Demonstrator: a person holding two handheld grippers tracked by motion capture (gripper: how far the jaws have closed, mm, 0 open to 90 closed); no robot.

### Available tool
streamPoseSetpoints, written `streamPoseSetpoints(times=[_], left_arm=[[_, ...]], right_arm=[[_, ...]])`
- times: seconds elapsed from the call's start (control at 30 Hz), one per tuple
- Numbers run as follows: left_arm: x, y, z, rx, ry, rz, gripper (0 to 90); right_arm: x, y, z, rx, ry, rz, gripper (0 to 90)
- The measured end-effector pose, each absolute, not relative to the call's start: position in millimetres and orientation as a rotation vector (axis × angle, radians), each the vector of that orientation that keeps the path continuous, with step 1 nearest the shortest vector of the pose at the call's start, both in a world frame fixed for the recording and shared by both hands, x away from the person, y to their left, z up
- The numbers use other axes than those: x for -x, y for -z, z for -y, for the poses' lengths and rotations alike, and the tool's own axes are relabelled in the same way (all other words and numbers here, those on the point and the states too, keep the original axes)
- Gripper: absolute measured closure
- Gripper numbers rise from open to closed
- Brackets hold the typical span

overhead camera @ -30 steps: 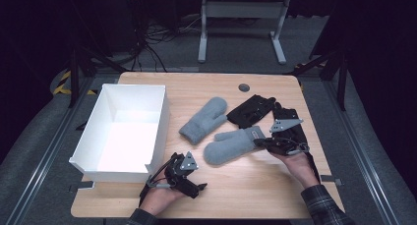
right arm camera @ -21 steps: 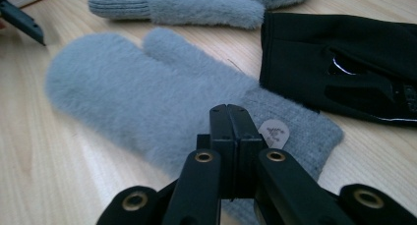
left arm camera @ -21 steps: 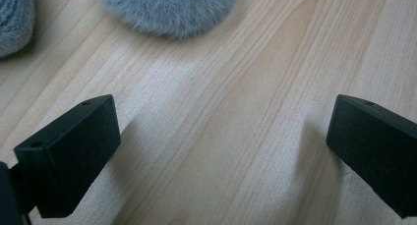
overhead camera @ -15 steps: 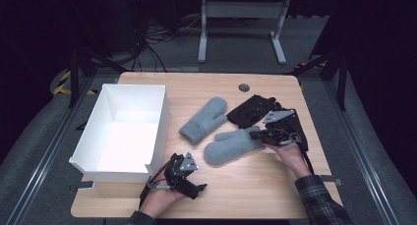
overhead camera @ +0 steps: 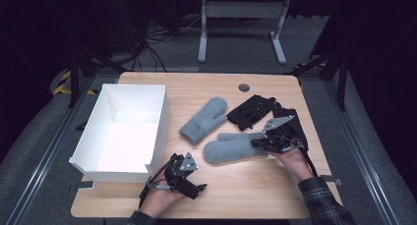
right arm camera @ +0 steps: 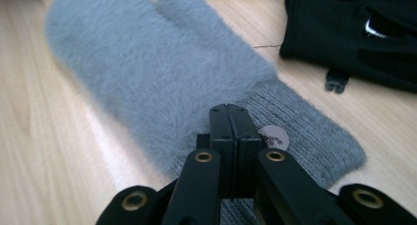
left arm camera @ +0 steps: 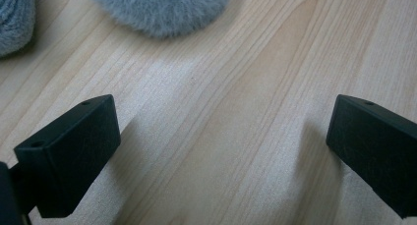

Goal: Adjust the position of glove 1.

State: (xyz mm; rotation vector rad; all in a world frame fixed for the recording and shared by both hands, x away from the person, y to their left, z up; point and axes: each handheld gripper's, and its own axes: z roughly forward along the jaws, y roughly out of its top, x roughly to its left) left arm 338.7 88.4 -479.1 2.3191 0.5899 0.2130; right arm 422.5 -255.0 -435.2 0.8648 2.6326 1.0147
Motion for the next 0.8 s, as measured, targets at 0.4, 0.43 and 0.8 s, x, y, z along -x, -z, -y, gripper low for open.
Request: streamPoseSetpoints(times=[0.4, 0.43, 0.8], left_arm=[[-338.6, 479.1, -88.4, -2.318, -0.214, -0.591, 0.2], [-338.5, 479.1, -88.4, -2.319, -0.211, -0.593, 0.2], [-338.5, 479.1, -88.3, -2.318, -0.212, -0.593, 0.2]], right_arm=[[-392.9, 434.4, 260.8, -0.849, -1.013, -2.678, 90.0], [-386.4, 434.6, 261.4, -0.836, -1.015, -2.688, 90.0], [-359.4, 434.4, 259.4, -0.780, -1.026, -2.732, 90.0]])
